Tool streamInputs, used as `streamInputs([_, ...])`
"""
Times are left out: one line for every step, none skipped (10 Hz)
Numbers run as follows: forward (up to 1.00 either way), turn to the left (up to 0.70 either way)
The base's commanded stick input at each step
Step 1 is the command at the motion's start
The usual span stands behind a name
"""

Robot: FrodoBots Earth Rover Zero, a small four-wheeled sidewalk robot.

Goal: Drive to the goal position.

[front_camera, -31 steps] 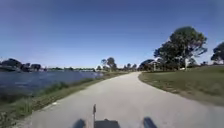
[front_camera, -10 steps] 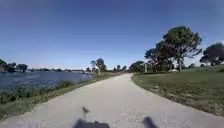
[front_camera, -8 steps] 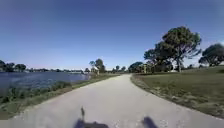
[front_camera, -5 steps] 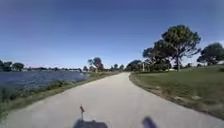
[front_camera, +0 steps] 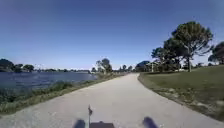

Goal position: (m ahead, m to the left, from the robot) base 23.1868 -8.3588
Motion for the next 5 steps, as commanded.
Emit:
streamInputs([0.85,0.00])
streamInputs([0.85,0.00])
streamInputs([0.85,0.00])
streamInputs([0.85,0.00])
streamInputs([0.85,0.00])
